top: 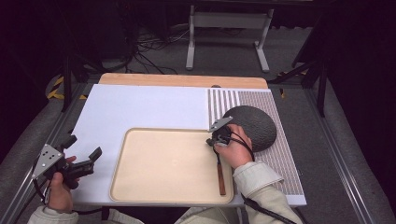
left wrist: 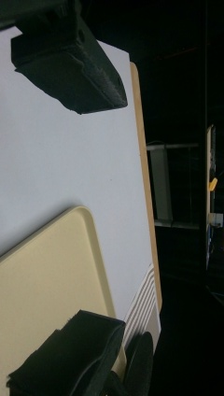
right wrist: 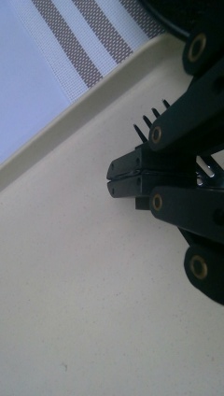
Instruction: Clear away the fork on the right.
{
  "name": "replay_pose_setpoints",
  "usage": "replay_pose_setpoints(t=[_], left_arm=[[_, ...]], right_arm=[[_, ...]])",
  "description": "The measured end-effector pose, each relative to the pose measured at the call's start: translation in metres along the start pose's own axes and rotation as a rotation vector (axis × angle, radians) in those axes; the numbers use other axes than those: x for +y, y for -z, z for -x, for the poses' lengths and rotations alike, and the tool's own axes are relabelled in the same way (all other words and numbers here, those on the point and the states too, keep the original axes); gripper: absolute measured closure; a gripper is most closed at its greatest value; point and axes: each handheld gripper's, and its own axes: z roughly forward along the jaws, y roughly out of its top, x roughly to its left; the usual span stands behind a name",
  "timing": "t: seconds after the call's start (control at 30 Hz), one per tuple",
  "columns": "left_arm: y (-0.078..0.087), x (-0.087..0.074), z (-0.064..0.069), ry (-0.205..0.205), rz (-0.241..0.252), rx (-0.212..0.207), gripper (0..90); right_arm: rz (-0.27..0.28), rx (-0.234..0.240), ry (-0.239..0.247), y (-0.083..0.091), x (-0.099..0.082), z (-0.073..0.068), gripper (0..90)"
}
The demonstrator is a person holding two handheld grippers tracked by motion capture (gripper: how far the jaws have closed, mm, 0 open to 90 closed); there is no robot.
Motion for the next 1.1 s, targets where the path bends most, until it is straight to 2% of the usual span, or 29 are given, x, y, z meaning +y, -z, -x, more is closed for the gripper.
replay_pose_setpoints(t=[0.5,0.7,0.77,0.8,0.83,0.87,0.97,1.1], left_arm=[[-0.002,0.0,-0.001,-0.004,-0.003,-0.003,0.1],[-0.002,0.0,0.0,-0.005,-0.006,-0.004,0.2],[-0.002,0.0,0.0,0.0,-0.003,-0.001,0.1],[-0.002,0.0,0.0,0.0,-0.003,-0.001,0.1],[-0.002,0.0,0.0,-0.005,-0.006,-0.004,0.1],[-0.002,0.0,0.0,-0.005,-0.007,-0.004,0.1],[-0.002,0.0,0.0,-0.004,-0.006,-0.004,0.1],[-0.001,0.0,0.0,-0.005,-0.004,-0.003,0.1]], right_arm=[[0.005,-0.006,-0.021,0.004,-0.005,0.004,89.6],[0.052,0.001,-0.029,0.013,0.001,0.002,81.8],[0.069,0.004,-0.027,0.017,0.004,0.001,75.3],[0.088,0.024,-0.043,0.021,0.006,0.0,60.7],[0.088,0.024,-0.043,0.021,0.006,0.0,60.7],[0.112,0.043,-0.049,0.022,0.007,-0.001,52.8],[0.172,0.038,-0.043,0.028,0.01,-0.003,32.7],[0.226,0.04,-0.044,0.038,0.012,-0.004,21.4]])
